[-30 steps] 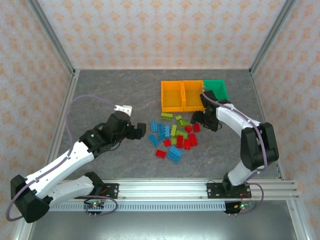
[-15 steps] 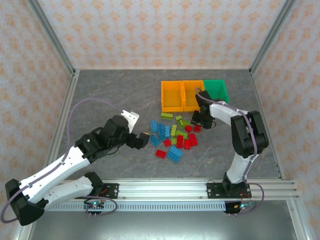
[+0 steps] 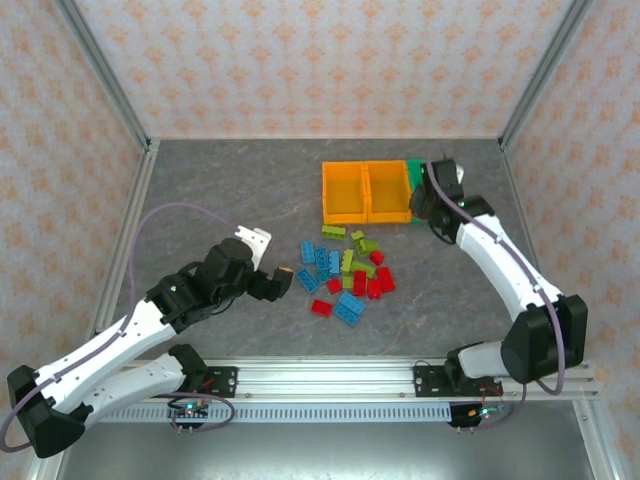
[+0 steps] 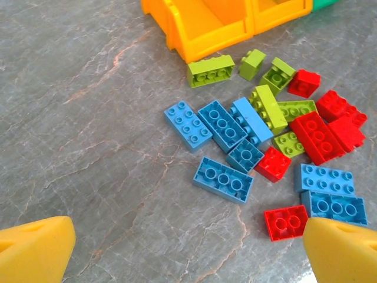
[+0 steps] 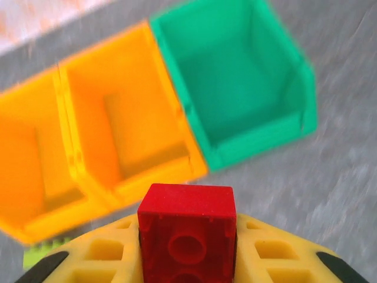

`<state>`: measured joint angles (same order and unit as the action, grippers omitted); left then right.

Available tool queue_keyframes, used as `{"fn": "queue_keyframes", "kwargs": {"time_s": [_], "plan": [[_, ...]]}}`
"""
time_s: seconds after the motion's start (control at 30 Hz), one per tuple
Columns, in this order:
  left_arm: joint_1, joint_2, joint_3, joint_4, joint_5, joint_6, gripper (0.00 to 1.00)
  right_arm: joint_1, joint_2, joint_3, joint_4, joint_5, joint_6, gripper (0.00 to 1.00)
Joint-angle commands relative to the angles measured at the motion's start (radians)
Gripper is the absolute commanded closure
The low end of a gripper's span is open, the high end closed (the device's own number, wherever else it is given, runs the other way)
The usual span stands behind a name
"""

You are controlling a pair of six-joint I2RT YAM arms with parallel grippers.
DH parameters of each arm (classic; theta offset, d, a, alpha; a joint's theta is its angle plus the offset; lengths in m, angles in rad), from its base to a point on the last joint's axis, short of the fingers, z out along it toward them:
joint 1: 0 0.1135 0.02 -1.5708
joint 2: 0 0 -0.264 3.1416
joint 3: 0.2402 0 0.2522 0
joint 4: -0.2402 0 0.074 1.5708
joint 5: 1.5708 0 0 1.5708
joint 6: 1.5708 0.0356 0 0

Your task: Sort the legos into containers by color

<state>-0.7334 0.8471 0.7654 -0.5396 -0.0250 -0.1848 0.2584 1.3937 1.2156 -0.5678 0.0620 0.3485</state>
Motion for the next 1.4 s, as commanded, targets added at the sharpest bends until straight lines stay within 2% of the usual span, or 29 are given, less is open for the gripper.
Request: {"fn": "queue_keyframes", "kwargs": {"time_s": [0.0,0.13,0.3,0.4,0.5,0.6,0.7,0.77,0.9,1.07,1.23,1.37], "plan": [[-0.006,0.007,-0.011,0.057,-0.078,-0.047,0.0,-0.079,0.187,0.155,-0.012,0.103,-0.126,0.68],[-0.005,0.024,0.008,0.037,-0.137,-0.11,0.0,-0.138,0.407,0.336,-0.016,0.064,-0.196,0.68],[-0.004,0.041,0.014,0.03,-0.182,-0.208,0.0,-0.156,0.668,0.591,-0.13,0.006,-0.203,0.64],[-0.001,0.068,0.025,0.028,-0.213,-0.301,0.0,-0.156,0.734,0.688,-0.169,0.01,-0.186,0.52],[0.007,0.117,0.046,0.04,-0.227,-0.376,0.0,-0.156,0.731,0.725,-0.19,0.026,-0.17,0.41],[0.025,0.203,0.094,0.046,-0.208,-0.433,0.02,-0.156,0.681,0.729,-0.216,0.027,-0.143,0.39],[0.054,0.336,0.182,0.035,-0.154,-0.488,0.14,-0.156,0.572,0.696,-0.279,-0.006,-0.06,0.38],[0.071,0.433,0.244,0.047,-0.095,-0.515,0.2,-0.151,0.463,0.615,-0.299,-0.071,0.05,0.36],[0.08,0.652,0.405,0.006,-0.052,-0.553,0.22,-0.076,0.228,0.388,-0.291,-0.196,0.205,0.29],[0.116,0.929,0.618,-0.115,0.035,-0.618,0.25,0.044,0.016,0.206,-0.351,-0.218,0.288,0.24],[0.12,1.106,0.737,-0.143,0.106,-0.613,0.27,0.061,-0.1,0.144,-0.408,-0.227,0.306,0.23],[0.12,1.196,0.813,-0.267,0.087,-0.65,0.35,0.062,-0.148,0.116,-0.434,-0.206,0.306,0.22]]}}
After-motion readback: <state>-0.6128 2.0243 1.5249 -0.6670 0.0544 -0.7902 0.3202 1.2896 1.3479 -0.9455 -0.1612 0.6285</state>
